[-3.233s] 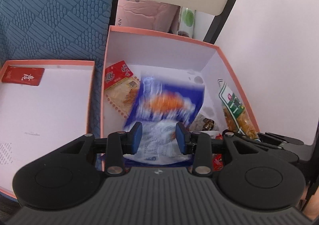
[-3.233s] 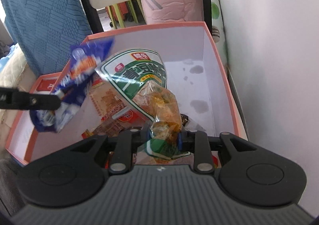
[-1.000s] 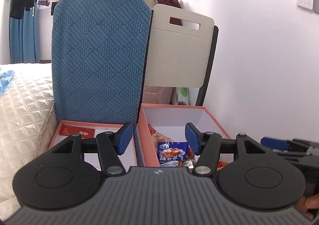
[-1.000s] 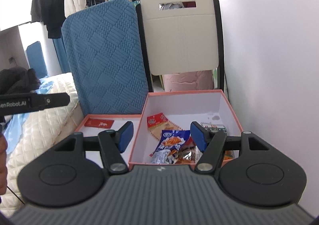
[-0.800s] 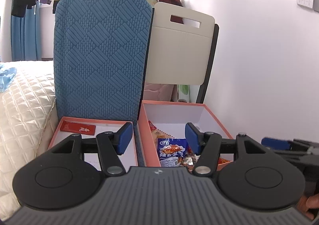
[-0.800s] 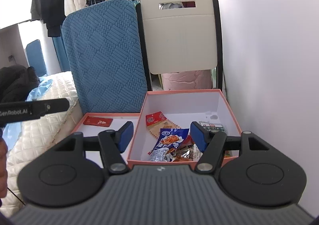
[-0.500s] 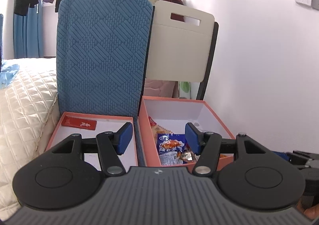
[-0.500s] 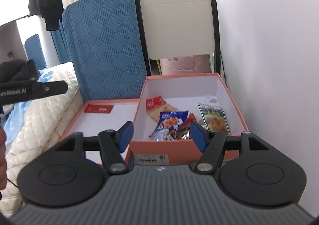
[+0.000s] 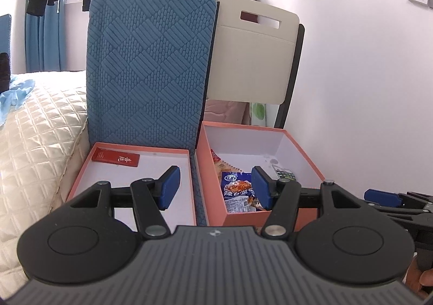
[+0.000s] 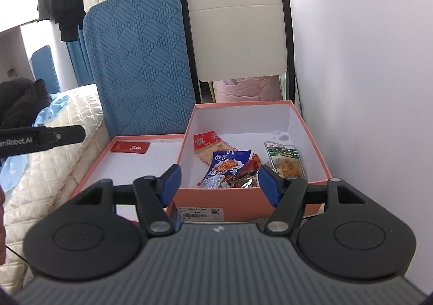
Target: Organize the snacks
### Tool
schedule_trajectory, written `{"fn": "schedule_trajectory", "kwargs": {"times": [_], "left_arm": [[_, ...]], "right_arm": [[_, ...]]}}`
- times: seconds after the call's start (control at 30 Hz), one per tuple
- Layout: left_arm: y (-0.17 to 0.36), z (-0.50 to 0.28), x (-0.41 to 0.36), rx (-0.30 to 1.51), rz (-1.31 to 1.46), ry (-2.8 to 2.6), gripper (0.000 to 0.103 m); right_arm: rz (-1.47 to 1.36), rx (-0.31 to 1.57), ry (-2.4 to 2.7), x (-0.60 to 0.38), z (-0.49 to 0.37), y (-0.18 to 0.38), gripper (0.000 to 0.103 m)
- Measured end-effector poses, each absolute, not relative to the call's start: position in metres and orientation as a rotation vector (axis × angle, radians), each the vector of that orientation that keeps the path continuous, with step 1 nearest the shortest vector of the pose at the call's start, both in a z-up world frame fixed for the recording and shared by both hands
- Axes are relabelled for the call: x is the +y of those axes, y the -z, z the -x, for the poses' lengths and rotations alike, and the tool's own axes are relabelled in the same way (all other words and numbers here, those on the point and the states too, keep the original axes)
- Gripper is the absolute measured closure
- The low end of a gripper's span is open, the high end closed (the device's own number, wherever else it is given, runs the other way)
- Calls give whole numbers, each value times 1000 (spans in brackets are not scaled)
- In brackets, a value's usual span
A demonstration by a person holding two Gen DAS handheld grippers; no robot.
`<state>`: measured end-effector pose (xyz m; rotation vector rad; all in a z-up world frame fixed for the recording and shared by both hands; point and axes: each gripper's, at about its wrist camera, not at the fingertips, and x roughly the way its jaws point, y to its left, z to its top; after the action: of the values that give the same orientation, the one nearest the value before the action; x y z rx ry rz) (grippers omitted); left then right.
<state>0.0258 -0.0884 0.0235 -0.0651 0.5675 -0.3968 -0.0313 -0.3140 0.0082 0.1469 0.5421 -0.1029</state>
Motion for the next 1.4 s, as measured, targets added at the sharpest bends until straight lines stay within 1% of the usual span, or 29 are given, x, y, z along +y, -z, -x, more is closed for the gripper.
{"fn": "schedule_trajectory", "kwargs": {"times": [0.73, 0.77, 0.8, 0.87, 0.9, 1.17, 1.27, 1.3, 1.33, 1.37, 1.4], "left_arm": [[-15, -27, -91, 600, 70, 382, 39], [-15, -28, -91, 603, 68, 380, 36], [-15, -28, -92, 603, 60, 378, 29], [-16, -28, -95, 591, 39, 370, 20], [-16, -27, -96, 587, 34, 369, 18], [-14, -28, -96, 596, 29, 349, 6], [-14, -28, -95, 596, 24, 342, 5], [-14, -28, -94, 597, 26, 340, 4], [-14, -28, -94, 599, 27, 339, 4], [-14, -28, -93, 600, 27, 338, 4], [-13, -29, -93, 602, 26, 336, 4]], "right_arm": [[-161, 557, 124, -317, 32, -5, 38], [-162, 558, 126, -317, 32, -5, 38], [-164, 560, 128, -317, 32, -4, 38], [-169, 563, 128, -318, 32, -3, 38], [-168, 564, 129, -318, 32, -3, 38], [-162, 565, 146, -318, 33, 0, 38], [-173, 570, 148, -321, 34, 1, 38], [-175, 569, 150, -322, 33, 1, 35], [-176, 565, 151, -324, 33, 0, 20], [-177, 555, 155, -325, 34, -1, 12], [-176, 544, 166, -325, 34, -1, 0]]}}
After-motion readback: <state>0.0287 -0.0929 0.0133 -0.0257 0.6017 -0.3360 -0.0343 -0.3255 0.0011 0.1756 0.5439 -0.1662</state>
